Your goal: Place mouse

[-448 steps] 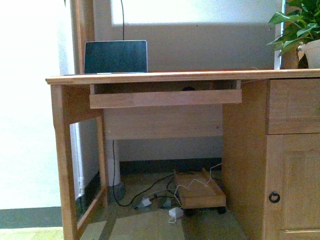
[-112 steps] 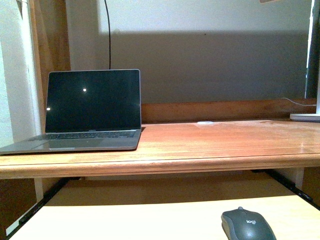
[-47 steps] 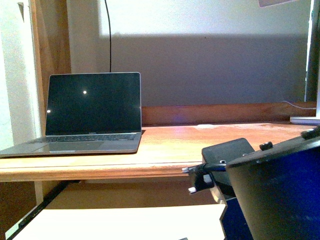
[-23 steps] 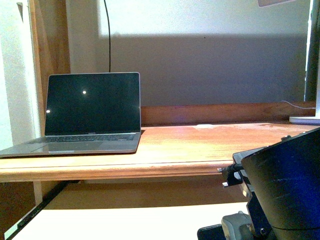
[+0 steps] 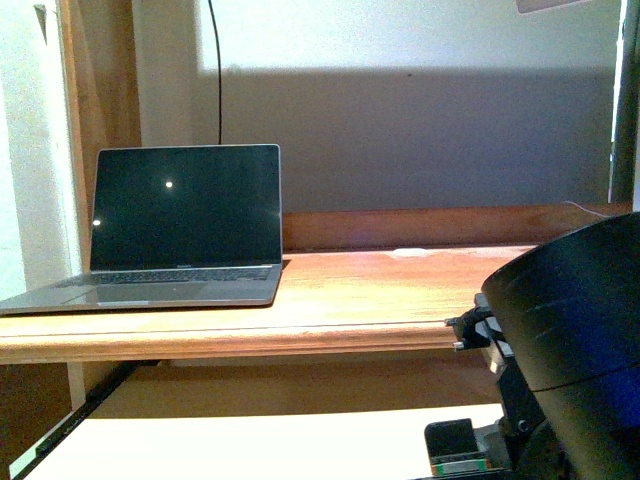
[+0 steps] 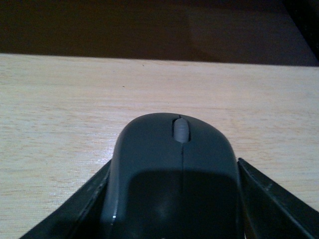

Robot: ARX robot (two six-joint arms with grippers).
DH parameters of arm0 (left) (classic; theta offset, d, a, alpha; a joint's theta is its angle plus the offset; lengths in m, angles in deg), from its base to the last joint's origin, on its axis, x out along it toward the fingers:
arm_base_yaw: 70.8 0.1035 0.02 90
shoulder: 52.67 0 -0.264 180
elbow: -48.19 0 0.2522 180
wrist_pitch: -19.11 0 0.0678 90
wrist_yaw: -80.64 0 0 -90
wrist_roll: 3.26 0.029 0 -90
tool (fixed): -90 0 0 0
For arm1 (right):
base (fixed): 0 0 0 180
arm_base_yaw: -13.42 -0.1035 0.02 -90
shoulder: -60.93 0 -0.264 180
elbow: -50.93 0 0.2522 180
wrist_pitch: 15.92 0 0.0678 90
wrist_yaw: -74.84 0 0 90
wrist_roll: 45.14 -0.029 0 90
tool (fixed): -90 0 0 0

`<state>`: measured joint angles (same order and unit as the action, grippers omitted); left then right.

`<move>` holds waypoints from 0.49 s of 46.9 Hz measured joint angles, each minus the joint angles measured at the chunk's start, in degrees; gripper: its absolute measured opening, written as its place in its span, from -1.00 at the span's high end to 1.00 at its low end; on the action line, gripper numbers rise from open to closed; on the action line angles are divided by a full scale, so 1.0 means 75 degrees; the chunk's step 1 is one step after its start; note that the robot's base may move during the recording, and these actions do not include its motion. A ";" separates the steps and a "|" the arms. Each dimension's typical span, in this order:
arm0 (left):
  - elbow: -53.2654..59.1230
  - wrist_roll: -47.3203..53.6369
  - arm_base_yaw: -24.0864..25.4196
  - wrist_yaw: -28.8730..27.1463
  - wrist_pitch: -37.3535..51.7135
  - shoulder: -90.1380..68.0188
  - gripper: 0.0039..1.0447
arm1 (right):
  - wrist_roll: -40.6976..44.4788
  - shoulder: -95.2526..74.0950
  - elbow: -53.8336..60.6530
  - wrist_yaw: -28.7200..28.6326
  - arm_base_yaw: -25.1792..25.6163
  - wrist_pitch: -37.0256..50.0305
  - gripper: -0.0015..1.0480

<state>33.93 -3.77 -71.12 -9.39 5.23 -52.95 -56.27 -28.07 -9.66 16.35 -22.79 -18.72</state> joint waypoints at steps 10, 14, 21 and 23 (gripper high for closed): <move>0.0000 0.0000 0.0000 0.0000 0.0000 0.0000 -0.86 | -0.0020 0.0638 -0.0807 0.0052 0.0152 -0.0656 -0.09; 0.0000 0.0000 0.0000 0.0003 0.0000 0.0000 -0.86 | 0.0003 0.0641 -0.1411 0.0026 0.0125 -0.0822 -0.09; 0.0000 0.0003 0.0000 0.0003 0.0000 0.0000 -0.86 | 0.0085 0.0172 -0.2783 -0.0050 0.0020 -0.1075 -0.09; 0.0000 0.0000 0.0000 0.0003 0.0000 0.0000 -0.86 | 0.0117 -0.0117 -0.3284 -0.0067 -0.0009 -0.1183 -0.09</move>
<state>33.93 -3.77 -71.12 -9.37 5.23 -52.95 -55.40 -28.94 -34.30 15.85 -22.86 -27.60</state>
